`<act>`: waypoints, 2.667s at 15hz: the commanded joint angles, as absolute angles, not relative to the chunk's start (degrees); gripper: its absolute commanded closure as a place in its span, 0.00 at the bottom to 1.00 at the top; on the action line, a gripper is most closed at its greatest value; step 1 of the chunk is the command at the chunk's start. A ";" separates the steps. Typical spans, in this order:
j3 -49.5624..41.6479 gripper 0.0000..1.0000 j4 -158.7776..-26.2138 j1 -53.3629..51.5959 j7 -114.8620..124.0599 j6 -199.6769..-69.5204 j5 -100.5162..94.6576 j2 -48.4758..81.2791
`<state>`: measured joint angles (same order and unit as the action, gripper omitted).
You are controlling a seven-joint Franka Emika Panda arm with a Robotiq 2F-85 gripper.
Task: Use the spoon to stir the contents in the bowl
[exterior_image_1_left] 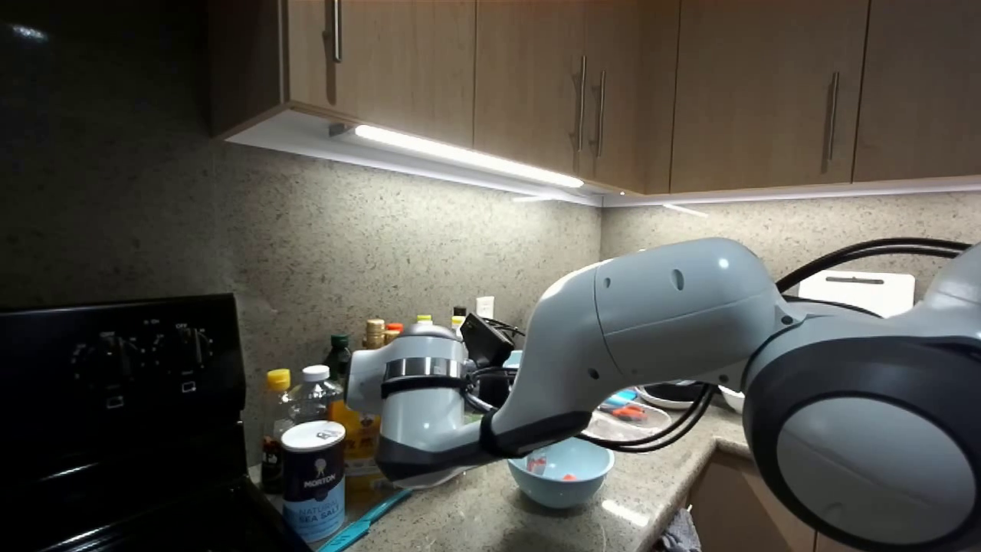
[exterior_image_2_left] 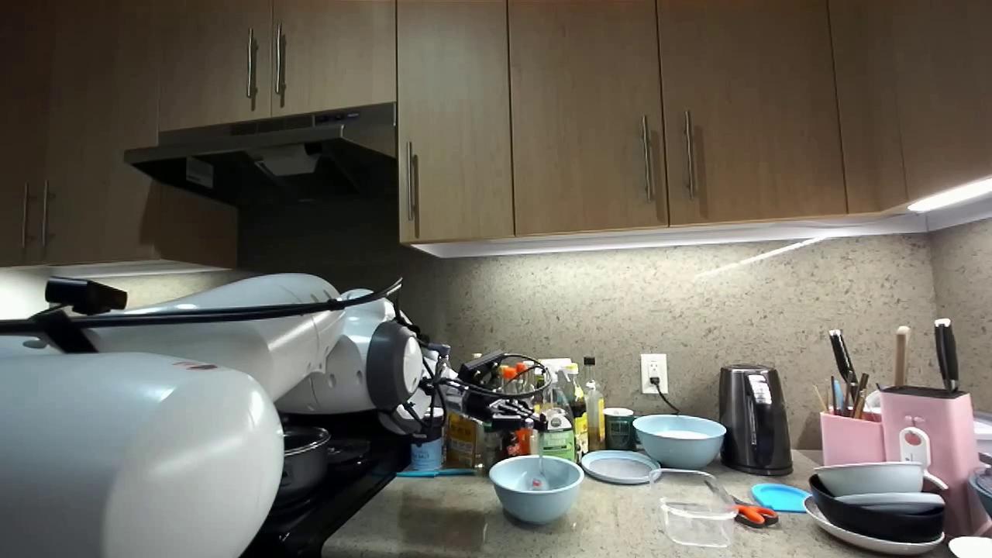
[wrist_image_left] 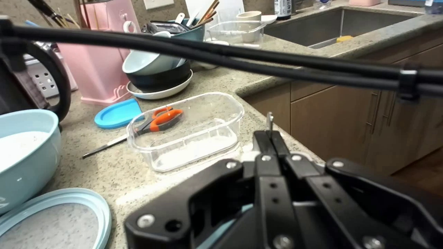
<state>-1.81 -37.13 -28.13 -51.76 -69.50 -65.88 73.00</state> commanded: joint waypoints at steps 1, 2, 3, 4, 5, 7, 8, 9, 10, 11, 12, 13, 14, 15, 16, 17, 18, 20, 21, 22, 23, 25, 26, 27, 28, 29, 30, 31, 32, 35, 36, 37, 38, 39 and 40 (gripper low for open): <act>-1.58 0.99 -34.91 -27.40 -55.47 -71.57 -64.36 72.07; -0.57 0.99 -35.67 -26.59 -54.67 -72.05 -64.33 70.88; -0.21 0.99 -35.22 -26.12 -54.24 -72.14 -63.87 70.54; 0.31 0.99 -34.96 -25.52 -53.79 -72.22 -63.35 70.08; 1.07 0.99 -34.72 -24.80 -53.43 -72.20 -62.63 69.61; 2.76 0.99 -34.40 -23.16 -53.09 -72.20 -60.65 68.66; 3.41 0.99 -34.28 -22.41 -52.91 -72.12 -59.68 68.31; 3.96 0.99 -34.31 -21.61 -52.46 -71.43 -58.77 67.94; 4.44 0.99 -34.32 -20.86 -52.03 -70.93 -57.81 67.59; 4.66 0.99 -34.34 -20.14 -51.21 -70.28 -57.08 67.30; 4.73 0.99 -34.30 -19.43 -49.95 -69.14 -56.32 67.07; 4.79 0.99 -34.32 -18.80 -48.57 -68.07 -55.69 66.79; 4.87 0.99 -34.36 -18.23 -47.27 -67.04 -55.19 66.58; 5.03 0.99 -34.45 -17.69 -46.22 -66.18 -54.58 66.39; 5.16 0.99 -34.64 -17.19 -45.15 -65.11 -53.79 66.27; 5.42 0.99 -34.86 -16.76 -44.34 -63.98 -53.01 66.13; 5.76 0.99 -35.06 -16.45 -43.47 -63.02 -52.21 66.05; 6.74 0.99 -35.52 -16.06 -42.36 -61.67 -50.42 65.96; 7.55 0.99 -35.69 -15.84 -42.43 -61.24 -49.52 65.84; 8.52 0.99 -35.90 -15.66 -42.92 -61.67 -48.35 65.72; 9.51 0.99 -35.96 -15.47 -43.62 -62.08 -47.37 65.70; 12.19 0.99 -35.98 -15.02 -46.31 -64.71 -45.31 65.60; 13.32 0.99 -35.40 -14.90 -46.01 -66.54 -44.64 65.77; 14.06 0.99 -34.58 -14.75 -44.99 -68.43 -44.62 65.88; 12.15 0.98 -32.71 -16.12 -45.09 -65.51 -46.73 68.19; 12.89 0.98 -32.70 -16.06 -45.09 -66.80 -46.64 68.07; 13.19 0.98 -32.70 -16.03 -45.09 -67.33 -46.54 67.92; 13.33 0.98 -32.70 -15.96 -45.09 -67.54 -46.48 67.80; 13.41 0.99 -32.70 -15.88 -45.09 -67.65 -46.43 67.73; 12.82 0.99 -32.01 -15.95 -43.08 -66.54 -46.41 67.59; 12.52 0.99 -31.93 -15.95 -42.27 -66.28 -46.52 67.42; 12.20 0.99 -31.68 -15.93 -41.37 -66.40 -46.65 67.33; 11.96 0.99 -31.37 -15.87 -40.84 -66.57 -46.61 67.28; 11.80 0.99 -30.88 -15.75 -40.02 -67.04 -46.49 67.27; 11.51 0.99 -30.38 -15.72 -39.07 -67.07 -46.46 67.32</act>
